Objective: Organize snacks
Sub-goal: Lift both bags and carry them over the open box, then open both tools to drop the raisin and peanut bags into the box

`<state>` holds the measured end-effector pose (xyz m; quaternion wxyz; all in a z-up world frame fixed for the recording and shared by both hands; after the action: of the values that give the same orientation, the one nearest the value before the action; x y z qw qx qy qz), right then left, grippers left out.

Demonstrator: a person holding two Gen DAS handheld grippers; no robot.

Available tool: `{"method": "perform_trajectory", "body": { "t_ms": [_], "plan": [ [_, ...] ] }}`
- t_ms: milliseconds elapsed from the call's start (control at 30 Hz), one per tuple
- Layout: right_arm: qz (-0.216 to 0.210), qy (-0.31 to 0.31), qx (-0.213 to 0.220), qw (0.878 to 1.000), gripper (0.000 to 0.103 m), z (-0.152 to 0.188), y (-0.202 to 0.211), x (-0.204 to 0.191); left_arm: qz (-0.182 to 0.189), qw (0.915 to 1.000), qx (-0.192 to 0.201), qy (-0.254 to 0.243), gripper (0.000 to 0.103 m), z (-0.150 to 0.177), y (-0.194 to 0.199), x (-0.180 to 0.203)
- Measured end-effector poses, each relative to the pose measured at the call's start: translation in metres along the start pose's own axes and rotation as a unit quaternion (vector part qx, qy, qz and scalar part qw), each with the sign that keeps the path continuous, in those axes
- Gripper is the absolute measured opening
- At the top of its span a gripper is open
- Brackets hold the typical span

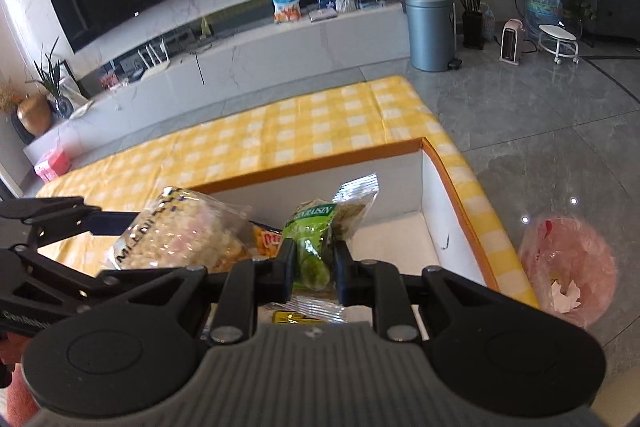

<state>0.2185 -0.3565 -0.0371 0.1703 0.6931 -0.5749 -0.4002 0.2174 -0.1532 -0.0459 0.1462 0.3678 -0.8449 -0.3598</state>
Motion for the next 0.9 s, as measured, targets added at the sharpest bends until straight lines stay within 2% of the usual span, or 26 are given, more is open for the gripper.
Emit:
{"method": "perform_trajectory", "body": {
  "t_ms": [400,633,767,900],
  "plan": [
    [0.045,0.055,-0.08,0.994,0.017,-0.018,-0.058,0.039,0.02,0.9975,-0.063,-0.027,0.092,-0.003,-0.071,0.001],
    [0.053,0.075,-0.109,0.99,0.017,-0.024,-0.09,0.052,0.024,0.9952,-0.09,-0.031,0.092,-0.001,-0.09,0.001],
    [0.074,0.146,-0.098,0.982,0.017,-0.026,-0.103,0.043,0.028,0.9927,-0.111,-0.039,0.092,0.003,-0.099,0.003],
    [0.094,0.215,-0.108,0.966,0.017,-0.023,-0.114,0.034,0.024,0.9925,-0.112,-0.042,0.092,-0.002,-0.104,0.006]
  ]
}}
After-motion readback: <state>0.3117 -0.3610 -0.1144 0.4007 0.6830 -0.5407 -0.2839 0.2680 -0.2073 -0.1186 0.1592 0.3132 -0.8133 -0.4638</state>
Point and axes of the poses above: each gripper's, at about its wrist camera, not at the fingertips, and y roughly against the way its jaws point, x to its right, z to its underside, the point moved 6 cm from there along -y, roughly the way its jaws point, and after that the axes turned 12 degrees about -y, right-handed, at the moved point
